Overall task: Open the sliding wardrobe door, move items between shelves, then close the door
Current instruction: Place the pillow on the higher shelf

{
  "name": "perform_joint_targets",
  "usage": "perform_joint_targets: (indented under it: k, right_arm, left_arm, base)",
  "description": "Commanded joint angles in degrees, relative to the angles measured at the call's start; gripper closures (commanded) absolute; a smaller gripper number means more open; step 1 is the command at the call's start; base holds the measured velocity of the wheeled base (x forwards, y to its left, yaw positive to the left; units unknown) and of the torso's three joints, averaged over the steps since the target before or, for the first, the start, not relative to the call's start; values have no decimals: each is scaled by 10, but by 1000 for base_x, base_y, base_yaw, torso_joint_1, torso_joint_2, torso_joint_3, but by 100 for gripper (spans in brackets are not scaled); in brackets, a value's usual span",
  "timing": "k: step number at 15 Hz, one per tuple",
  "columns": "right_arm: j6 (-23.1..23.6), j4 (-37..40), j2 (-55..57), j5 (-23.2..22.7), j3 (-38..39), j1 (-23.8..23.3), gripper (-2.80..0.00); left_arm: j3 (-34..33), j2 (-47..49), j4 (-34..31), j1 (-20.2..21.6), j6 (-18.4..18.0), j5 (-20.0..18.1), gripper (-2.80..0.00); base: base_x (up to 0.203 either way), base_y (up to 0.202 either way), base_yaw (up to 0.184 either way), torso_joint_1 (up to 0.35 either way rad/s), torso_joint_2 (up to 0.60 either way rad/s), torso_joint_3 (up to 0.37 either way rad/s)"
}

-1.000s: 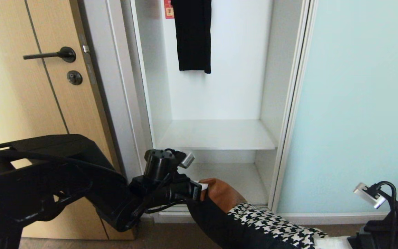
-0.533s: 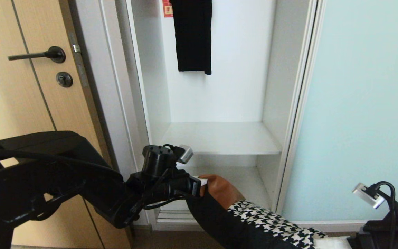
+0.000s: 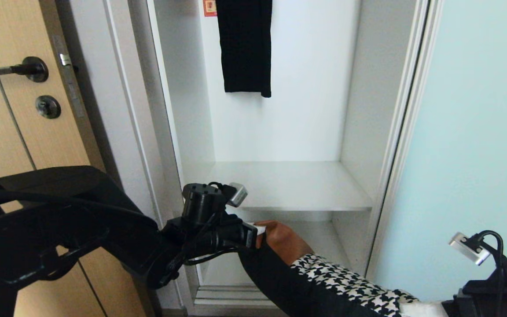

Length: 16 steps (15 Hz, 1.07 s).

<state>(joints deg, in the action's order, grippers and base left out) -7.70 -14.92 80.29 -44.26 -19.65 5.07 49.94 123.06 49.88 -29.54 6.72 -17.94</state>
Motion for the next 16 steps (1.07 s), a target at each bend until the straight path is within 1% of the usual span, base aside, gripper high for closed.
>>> perform_joint_targets:
  k: [1,6,9,13,14,15,16]
  right_arm:
    - [0,-1,-1,-2,0,0,0]
    - [0,-1,0,-4,1,0,0]
    - [-1,-1,0,-10,-1,0,0]
    - [-8,0,-23,-11,-10,-1,0]
    - [-17,0,-29,-10,-19,-3,0]
    - [-33,3,-43,-10,-33,-4,0]
    - [-58,7,-59,-9,-54,-3,0]
  left_arm:
    - [-1,-1,3,0,1,-2,0]
    - [2,6,9,0,3,-2,0]
    - [0,2,19,0,3,-2,0]
    - [7,-21,14,0,5,-1,0]
    - [9,-27,15,0,5,4,0]
    - [12,-33,12,0,6,19,0]
    - [15,-36,13,0,6,36,0]
  base:
    - [195,0,2,1,0,-2]
    - [186,0,0,5,1,1]
    - [21,0,2,5,1,1]
    - [0,0,0,0,0,0]
    - [0,0,0,0,0,0]
    - [0,0,0,0,0,0]
    - [0,0,0,0,0,0]
